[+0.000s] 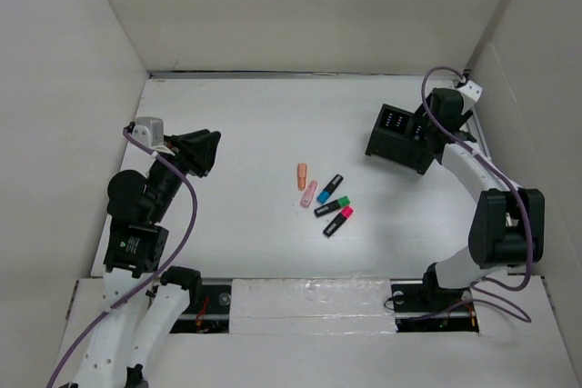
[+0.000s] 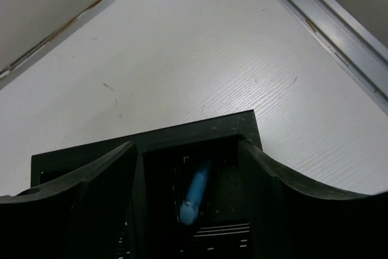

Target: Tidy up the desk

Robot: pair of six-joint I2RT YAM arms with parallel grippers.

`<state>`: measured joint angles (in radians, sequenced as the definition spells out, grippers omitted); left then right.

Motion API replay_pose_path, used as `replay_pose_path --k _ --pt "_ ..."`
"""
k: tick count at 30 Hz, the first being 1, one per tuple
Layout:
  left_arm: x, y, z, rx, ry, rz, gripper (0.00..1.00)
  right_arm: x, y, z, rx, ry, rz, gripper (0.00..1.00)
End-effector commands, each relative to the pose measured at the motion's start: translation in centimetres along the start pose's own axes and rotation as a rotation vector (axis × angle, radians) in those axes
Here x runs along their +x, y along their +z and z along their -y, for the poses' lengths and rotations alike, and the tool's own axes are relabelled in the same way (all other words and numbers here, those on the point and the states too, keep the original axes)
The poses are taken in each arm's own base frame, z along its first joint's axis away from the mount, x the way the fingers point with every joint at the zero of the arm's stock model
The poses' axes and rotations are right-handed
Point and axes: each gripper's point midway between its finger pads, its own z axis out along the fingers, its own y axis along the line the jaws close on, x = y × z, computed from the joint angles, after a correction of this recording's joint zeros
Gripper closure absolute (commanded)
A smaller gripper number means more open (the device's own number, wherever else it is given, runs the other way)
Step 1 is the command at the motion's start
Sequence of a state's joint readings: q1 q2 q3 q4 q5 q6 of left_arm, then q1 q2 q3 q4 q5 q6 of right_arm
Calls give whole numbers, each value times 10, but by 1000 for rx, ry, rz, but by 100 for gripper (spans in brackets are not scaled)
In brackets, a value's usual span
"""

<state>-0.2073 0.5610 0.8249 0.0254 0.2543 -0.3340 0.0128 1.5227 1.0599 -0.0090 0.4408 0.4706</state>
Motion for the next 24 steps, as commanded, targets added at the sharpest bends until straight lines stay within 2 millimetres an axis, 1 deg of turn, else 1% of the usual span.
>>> replay_pose_path --k 1,3,4,5,6,7,8,9,10,11,12,14,15,16,17,18,19,20,21,22,23,24 --pt "-5 3 1 12 11 25 71 -27 -13 -22 -46 30 77 27" --pt "-4 4 2 16 12 25 71 -32 -17 -22 -47 31 83 25" --pt "-3 4 1 12 11 21 71 -38 -29 -32 -77 40 97 25" --pt "-4 4 0 8 10 22 71 -39 -37 -39 -104 40 101 37" --pt "-3 5 -1 4 11 18 71 -40 -47 -47 -136 43 108 46" --pt "-4 5 0 7 12 20 71 -44 -62 -57 -187 45 130 57" --pt "-5 4 1 9 13 26 71 -32 -82 -84 -288 29 107 83" --pt "-5 4 0 4 16 28 71 -26 -96 -98 -349 21 101 92" --pt "-5 4 -3 -8 16 28 72 -20 -110 -113 -415 0 106 98" --pt "-6 4 -6 -26 16 33 72 9 -135 -138 -521 -43 57 100" --pt "-6 3 -6 -31 17 33 72 25 -148 -152 -586 -80 28 100" --pt "-7 2 -6 -29 19 39 72 65 -169 -167 -654 -163 -44 100" --pt "-7 2 -6 -32 19 40 72 101 -188 -180 -712 -244 -111 100" --pt "-6 3 -8 -37 17 39 72 123 -195 -183 -731 -288 -158 95" --pt "-7 3 -8 -40 19 40 72 142 -200 -184 -733 -334 -197 83" --pt "-6 3 -8 -37 18 34 72 172 -211 -190 -761 -388 -258 73" --pt "-6 4 -7 -34 17 34 72 187 -216 -192 -782 -428 -283 63" --pt "-6 3 -6 -27 17 35 72 198 -219 -193 -788 -453 -299 44" --pt "-6 4 -6 -29 17 34 72 212 -218 -193 -782 -476 -320 36" --pt "-5 4 -7 -32 16 32 72 217 -221 -198 -801 -481 -323 31" --pt "-5 4 -8 -36 17 30 72 225 -225 -206 -828 -487 -340 26" --pt "-5 4 -8 -36 17 30 72 225 -225 -206 -828 -488 -340 26"
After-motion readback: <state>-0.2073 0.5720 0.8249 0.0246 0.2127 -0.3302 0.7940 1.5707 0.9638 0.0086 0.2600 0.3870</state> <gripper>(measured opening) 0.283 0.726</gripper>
